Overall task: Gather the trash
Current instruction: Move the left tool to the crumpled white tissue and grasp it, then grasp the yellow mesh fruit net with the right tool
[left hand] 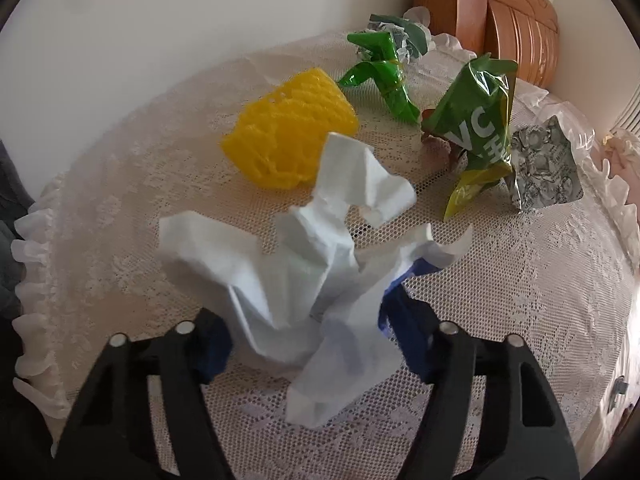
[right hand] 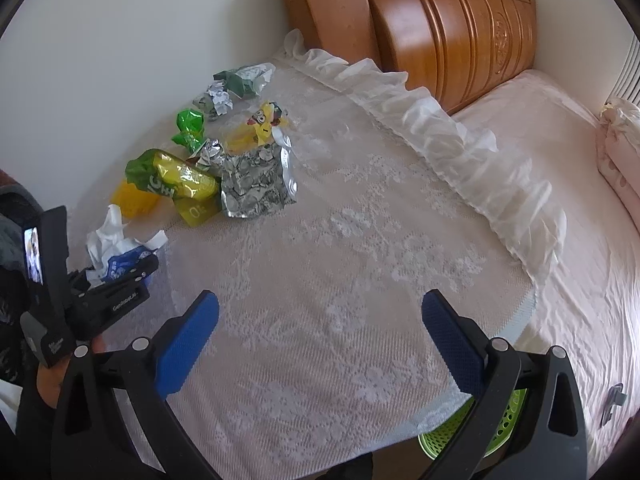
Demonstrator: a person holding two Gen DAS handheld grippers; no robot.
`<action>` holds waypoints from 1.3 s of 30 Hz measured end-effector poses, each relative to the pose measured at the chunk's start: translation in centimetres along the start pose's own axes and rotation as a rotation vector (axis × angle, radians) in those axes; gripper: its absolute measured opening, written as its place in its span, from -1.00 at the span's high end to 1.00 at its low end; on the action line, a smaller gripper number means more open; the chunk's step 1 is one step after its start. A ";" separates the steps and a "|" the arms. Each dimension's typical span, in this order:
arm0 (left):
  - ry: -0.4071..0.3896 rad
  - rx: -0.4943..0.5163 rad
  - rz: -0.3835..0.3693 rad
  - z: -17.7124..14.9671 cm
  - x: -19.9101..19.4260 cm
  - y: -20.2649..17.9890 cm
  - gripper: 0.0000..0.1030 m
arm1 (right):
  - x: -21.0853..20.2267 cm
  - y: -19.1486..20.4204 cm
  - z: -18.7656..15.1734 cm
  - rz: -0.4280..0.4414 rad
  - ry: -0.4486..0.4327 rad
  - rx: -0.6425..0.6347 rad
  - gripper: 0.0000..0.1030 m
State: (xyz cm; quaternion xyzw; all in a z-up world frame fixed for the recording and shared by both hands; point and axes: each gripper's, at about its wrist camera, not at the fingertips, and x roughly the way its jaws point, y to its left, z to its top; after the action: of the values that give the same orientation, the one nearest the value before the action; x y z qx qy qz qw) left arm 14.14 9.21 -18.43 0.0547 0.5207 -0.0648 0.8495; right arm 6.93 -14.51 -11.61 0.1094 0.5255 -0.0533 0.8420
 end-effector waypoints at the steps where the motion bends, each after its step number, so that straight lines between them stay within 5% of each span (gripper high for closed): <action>1: 0.000 -0.003 -0.002 0.0 0.0 0.0 -0.17 | 0.1 0.0 0.1 0.000 0.001 0.000 -0.95; 8: -0.003 -0.057 -0.037 -0.2 -1.0 1.1 0.15 | 0.6 0.3 1.4 0.035 -0.004 0.014 -0.95; 13: -0.036 -0.091 -0.039 -0.3 -2.9 2.2 0.17 | 0.0 2.7 2.4 0.084 -0.030 -0.058 -0.95; 20: -0.086 -0.132 -0.009 -1.5 -6.7 4.9 0.17 | -0.6 10.1 5.6 0.192 -0.095 -0.264 -0.95; 26: -0.099 -0.203 0.037 -3.0 -9.2 7.4 0.17 | 3.0 17.8 8.8 0.237 -0.076 -0.456 -0.95; 31: -0.092 -0.252 0.059 -4.9 -10.3 9.5 0.17 | 7.1 23.4 9.5 0.216 -0.017 -0.576 -0.95; 36: -0.080 -0.281 0.071 -5.6 -10.2 10.3 0.17 | 11.8 26.6 8.6 0.096 0.033 -0.686 -0.94; 39: -0.083 -0.285 0.073 -5.4 -10.3 10.2 0.17 | 13.8 26.8 8.2 0.066 0.078 -0.699 -0.52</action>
State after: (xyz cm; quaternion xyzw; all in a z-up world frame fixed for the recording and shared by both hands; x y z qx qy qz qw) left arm 6.46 20.70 -11.47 -0.0503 0.4865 0.0388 0.8713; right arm 25.69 9.91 -17.06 -0.1666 0.5399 0.1612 0.8092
